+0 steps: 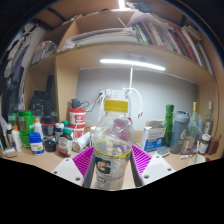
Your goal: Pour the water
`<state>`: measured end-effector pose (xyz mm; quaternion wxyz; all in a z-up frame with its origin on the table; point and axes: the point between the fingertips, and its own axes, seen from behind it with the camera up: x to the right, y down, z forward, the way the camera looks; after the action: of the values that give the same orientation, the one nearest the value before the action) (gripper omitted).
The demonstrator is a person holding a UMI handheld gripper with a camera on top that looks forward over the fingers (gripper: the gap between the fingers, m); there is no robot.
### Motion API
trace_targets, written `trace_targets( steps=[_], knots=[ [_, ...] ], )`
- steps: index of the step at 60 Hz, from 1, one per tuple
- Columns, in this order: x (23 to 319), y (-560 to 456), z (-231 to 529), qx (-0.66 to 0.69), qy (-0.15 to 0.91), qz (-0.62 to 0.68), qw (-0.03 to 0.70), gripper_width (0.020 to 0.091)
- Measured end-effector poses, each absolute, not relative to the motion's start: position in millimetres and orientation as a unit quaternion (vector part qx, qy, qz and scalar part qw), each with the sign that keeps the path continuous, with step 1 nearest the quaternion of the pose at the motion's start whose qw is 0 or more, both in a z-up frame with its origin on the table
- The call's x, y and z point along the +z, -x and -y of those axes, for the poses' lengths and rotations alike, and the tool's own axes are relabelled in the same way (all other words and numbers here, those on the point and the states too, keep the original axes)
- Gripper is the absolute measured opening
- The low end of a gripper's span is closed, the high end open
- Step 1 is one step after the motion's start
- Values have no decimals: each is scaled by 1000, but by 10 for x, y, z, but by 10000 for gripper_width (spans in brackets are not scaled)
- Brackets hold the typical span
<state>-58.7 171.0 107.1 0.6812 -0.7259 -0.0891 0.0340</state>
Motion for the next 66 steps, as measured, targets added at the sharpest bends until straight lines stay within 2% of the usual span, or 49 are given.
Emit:
trace_targets(
  steps=[3,9,12,14,23,26,33,41,52,66],
  knots=[
    [1067,581,-1707,33,725,90,682,590],
    [1060,603,-1714,39,731,94,675,527],
    [1049,613,-1713,46,736,94,668,517],
    [1049,628,-1710,50,739,98,665,474],
    [1071,603,-1704,74,750,92,651,475],
    [1244,571,-1643,117,744,71,654,475],
    [1866,206,-1513,247,708,-53,660,474],
    [2242,-358,-1415,415,650,-193,607,474],
    [2065,-1123,-1498,593,550,-379,450,476],
    [1714,-1656,-1553,678,433,-492,333,473]
  ],
)
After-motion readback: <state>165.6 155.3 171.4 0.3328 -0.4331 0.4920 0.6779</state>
